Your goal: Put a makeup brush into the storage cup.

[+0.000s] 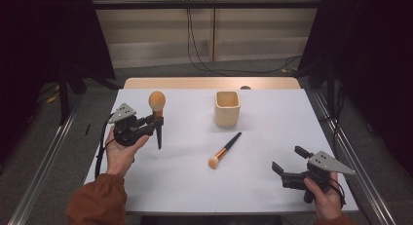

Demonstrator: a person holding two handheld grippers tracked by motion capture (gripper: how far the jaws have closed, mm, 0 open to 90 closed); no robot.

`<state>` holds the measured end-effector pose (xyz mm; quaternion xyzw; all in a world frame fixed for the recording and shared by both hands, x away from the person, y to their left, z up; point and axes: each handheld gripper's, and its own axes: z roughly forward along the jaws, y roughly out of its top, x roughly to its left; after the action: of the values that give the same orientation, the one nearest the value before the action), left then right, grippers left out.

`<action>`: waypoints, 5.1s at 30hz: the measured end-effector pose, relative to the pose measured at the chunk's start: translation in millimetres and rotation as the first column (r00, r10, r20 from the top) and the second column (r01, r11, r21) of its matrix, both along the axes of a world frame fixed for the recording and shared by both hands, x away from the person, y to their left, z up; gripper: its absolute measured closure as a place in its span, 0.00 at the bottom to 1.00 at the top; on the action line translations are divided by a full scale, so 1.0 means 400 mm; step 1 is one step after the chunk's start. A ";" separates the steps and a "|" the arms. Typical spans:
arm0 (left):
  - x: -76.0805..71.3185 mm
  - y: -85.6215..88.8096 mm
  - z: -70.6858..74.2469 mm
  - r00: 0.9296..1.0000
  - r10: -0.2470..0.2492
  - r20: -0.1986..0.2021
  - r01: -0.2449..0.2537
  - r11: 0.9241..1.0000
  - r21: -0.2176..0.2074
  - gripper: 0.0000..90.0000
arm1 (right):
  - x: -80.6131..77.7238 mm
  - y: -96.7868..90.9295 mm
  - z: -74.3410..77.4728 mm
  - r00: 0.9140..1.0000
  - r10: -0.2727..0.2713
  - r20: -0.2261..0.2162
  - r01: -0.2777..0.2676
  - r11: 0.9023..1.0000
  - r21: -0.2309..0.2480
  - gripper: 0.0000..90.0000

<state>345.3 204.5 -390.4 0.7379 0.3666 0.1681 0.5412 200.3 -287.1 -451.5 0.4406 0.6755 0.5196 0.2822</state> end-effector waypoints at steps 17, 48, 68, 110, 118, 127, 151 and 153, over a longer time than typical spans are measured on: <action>0.011 -0.103 0.037 0.995 -0.073 0.068 0.076 0.996 -0.043 0.76 | -0.001 -0.001 0.000 1.000 0.000 -0.001 0.000 1.000 0.001 0.00; 0.058 -0.246 0.098 0.984 -0.126 0.123 0.143 0.981 -0.133 0.76 | -0.006 -0.003 0.001 1.000 0.000 0.009 0.000 1.000 0.005 0.00; 0.124 -0.332 0.133 0.983 -0.130 0.133 0.150 0.976 -0.157 0.76 | -0.009 -0.005 0.003 1.000 0.004 0.004 -0.004 1.000 0.009 0.00; 0.249 -0.454 0.155 0.978 -0.124 0.167 0.149 0.979 -0.141 0.76 | -0.014 -0.007 0.003 1.000 0.008 0.005 -0.008 1.000 0.020 0.00; 0.261 -0.468 0.123 0.979 -0.130 0.159 0.147 0.984 -0.100 0.76 | -0.014 -0.009 0.002 1.000 0.007 0.005 -0.007 1.000 0.023 0.00; 0.267 -0.463 0.088 0.984 -0.122 0.132 0.139 0.983 -0.124 0.76 | -0.014 -0.008 0.002 1.000 0.005 0.003 -0.005 1.000 0.027 0.00; 0.255 -0.477 -0.003 0.987 -0.136 0.080 0.142 0.987 -0.071 0.76 | -0.015 -0.006 0.002 1.000 0.009 0.000 -0.009 1.000 0.022 0.00; 0.256 -0.477 -0.014 0.989 -0.130 0.073 0.136 0.988 -0.074 0.76 | -0.015 -0.005 0.002 1.000 0.010 0.002 -0.010 1.000 0.020 0.00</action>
<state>447.8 13.7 -396.0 0.7327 0.3043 0.1423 0.5919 194.4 -289.1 -450.7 0.4396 0.6722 0.5283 0.2754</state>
